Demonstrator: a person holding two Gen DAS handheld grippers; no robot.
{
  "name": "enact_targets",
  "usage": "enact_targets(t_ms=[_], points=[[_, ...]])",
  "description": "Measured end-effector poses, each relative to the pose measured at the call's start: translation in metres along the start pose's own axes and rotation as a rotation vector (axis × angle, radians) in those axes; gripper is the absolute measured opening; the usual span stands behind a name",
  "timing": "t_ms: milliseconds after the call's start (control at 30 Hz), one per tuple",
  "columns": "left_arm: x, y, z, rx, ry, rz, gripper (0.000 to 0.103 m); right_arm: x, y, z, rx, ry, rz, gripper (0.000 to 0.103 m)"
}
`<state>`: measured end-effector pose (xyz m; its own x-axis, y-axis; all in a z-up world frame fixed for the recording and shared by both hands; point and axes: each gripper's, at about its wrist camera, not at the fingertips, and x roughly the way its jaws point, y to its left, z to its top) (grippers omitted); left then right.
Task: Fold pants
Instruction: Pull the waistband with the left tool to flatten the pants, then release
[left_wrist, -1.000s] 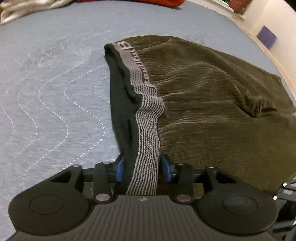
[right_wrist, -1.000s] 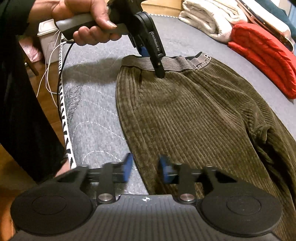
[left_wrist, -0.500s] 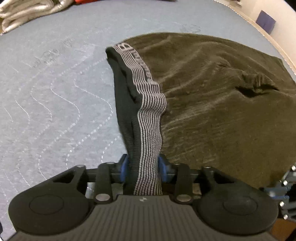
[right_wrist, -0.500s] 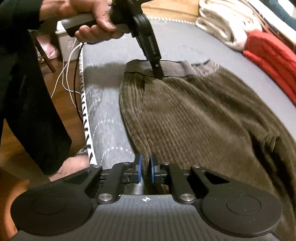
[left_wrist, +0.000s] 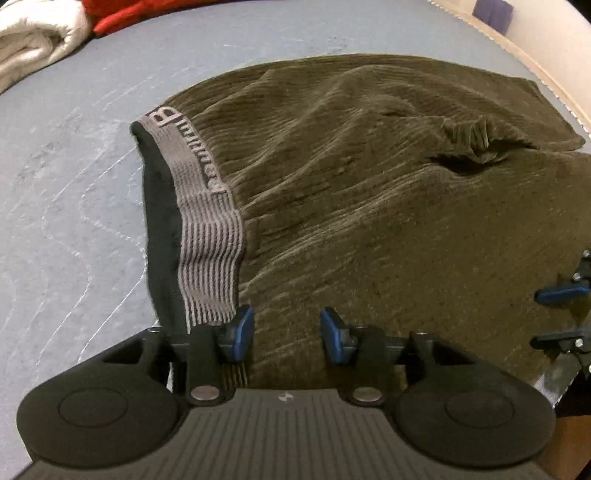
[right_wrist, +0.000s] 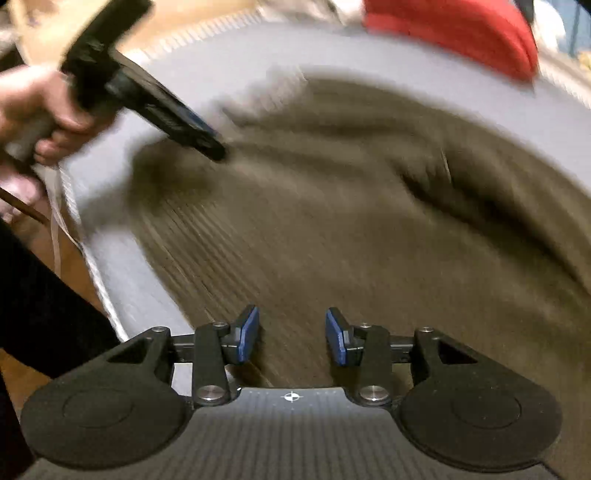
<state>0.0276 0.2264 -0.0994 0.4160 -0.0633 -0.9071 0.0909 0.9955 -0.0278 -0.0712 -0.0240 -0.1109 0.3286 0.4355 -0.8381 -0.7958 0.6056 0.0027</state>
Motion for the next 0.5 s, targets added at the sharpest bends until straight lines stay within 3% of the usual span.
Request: enact_targets(t_ms=[100,200,500], points=[[-0.018,0.008,0.016,-0.071,-0.065,-0.052,0.046,-0.008,-0.006,0.001,0.030,-0.007,0.008,0.043],[-0.034,0.013,0.035,-0.097,-0.160,-0.081,0.047,-0.035,-0.010,0.009,0.065,-0.102,0.009,0.044],[-0.016,0.053,0.086,-0.288,-0.289,0.017,0.047,-0.112,-0.058,0.030,0.220,-0.333,-0.076,0.053]])
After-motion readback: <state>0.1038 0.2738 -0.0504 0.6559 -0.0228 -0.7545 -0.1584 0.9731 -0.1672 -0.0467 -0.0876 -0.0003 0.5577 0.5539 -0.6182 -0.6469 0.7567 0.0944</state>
